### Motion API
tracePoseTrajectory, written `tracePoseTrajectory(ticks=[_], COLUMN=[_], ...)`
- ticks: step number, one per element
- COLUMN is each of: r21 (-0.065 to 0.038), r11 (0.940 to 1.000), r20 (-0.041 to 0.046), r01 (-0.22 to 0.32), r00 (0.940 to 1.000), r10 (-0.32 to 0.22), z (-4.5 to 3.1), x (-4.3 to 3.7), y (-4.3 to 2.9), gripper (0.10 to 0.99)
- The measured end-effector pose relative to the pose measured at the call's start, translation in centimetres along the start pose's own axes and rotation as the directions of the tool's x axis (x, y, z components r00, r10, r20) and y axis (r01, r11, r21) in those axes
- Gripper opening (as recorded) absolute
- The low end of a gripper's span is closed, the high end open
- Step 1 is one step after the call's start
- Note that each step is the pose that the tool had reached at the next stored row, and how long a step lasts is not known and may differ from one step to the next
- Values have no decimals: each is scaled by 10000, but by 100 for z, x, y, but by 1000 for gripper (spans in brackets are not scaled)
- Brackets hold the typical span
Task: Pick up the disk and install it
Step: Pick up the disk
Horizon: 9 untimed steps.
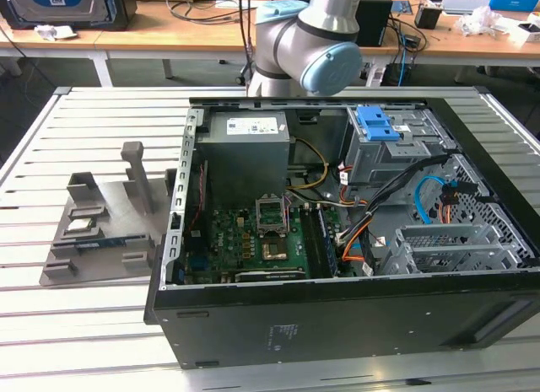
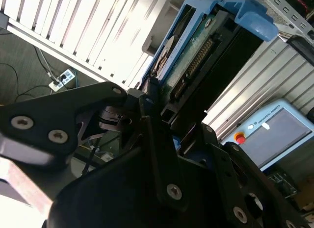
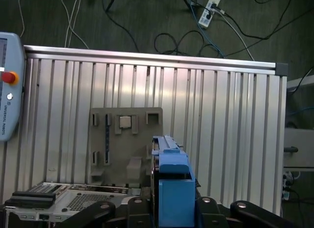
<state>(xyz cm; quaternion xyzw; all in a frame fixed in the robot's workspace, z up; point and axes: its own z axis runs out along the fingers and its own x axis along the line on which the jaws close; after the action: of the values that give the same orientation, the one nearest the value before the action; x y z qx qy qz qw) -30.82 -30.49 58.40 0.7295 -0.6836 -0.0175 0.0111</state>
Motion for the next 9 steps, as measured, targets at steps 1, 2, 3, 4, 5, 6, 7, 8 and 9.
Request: tracePoseTrajectory(ticks=[1, 2, 3, 4, 5, 6, 7, 8, 9], r21=[-1, 0, -1, -2, -4, -4, -2, -4, -4], r11=[10000, 10000, 10000, 10000, 10000, 10000, 10000, 10000, 10000], r20=[-4, -7, -10, -14, -18, -20, -22, -23, -23], r01=[1, 1, 2, 0, 0, -1, 0, 1, 0], r00=[10000, 10000, 10000, 10000, 10000, 10000, 10000, 10000, 10000], r10=[-1, -1, -2, 0, 0, 1, 0, -1, 0], z=[-2, -4, -5, -8, -10, -12, -13, -17, -19], x=[3, 7, 9, 11, 13, 15, 18, 25, 27], y=[-51, -112, -153, -201, -245, -288, -335, -432, -477], gripper=[365, 365, 365, 365, 365, 365, 365, 365, 365])
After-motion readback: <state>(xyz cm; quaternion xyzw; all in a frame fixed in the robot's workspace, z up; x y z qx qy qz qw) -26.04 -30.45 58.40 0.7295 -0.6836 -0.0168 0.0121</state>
